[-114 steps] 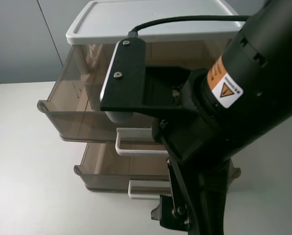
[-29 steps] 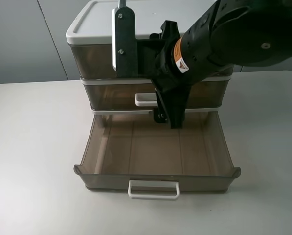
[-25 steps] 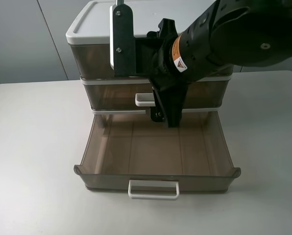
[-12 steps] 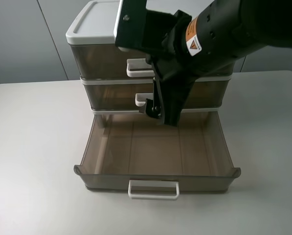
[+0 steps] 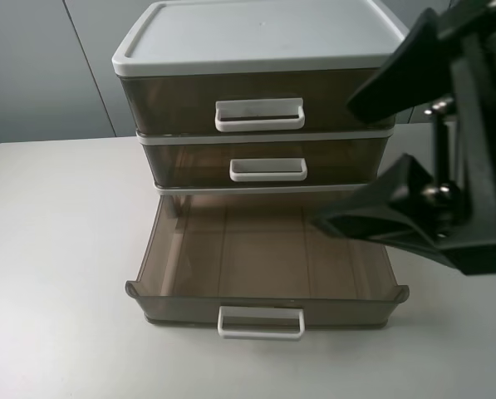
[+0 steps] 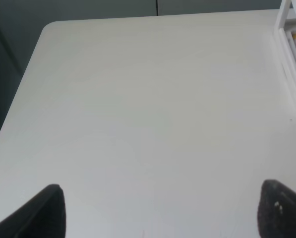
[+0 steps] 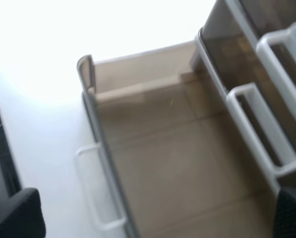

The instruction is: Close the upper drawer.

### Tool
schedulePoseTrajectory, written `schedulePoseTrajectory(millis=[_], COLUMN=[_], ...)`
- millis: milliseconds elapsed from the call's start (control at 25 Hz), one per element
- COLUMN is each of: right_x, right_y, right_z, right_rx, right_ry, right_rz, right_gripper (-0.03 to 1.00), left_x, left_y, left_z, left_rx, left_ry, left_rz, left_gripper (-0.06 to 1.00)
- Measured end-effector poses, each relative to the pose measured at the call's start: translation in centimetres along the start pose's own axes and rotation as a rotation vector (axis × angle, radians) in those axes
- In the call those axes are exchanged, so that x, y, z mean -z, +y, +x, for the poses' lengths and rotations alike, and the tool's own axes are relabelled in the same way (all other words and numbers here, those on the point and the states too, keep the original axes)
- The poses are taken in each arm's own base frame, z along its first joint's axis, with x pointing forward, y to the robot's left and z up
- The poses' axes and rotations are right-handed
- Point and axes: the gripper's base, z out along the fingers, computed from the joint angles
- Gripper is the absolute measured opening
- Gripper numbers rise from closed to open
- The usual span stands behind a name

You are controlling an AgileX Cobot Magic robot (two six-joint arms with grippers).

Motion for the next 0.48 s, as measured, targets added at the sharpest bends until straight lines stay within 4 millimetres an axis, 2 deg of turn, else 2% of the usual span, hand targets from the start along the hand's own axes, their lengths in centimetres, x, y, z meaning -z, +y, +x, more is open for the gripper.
schedulePoseTrajectory(millis=[200, 280, 480], right_x=[4.9, 6.2, 7.8], right_y=[2.0, 2.6, 4.0], right_z=[5.3, 7.3, 11.8], right_rx=[-0.097, -0.125, -0.16], right_ry=[-0.047, -0.057, -0.147], right_rz=[-0.005, -0.006, 0.011], right_gripper=[0.7, 0.7, 0.7], left_x=[0.0, 0.0, 0.0], left_y=[0.0, 0.0, 0.0], left_z=[0.0, 0.0, 0.0], left_rx=[0.0, 0.0, 0.0], left_ry=[0.0, 0.0, 0.0], left_rz=[0.0, 0.0, 0.0], left_gripper=[0.74, 0.74, 0.74])
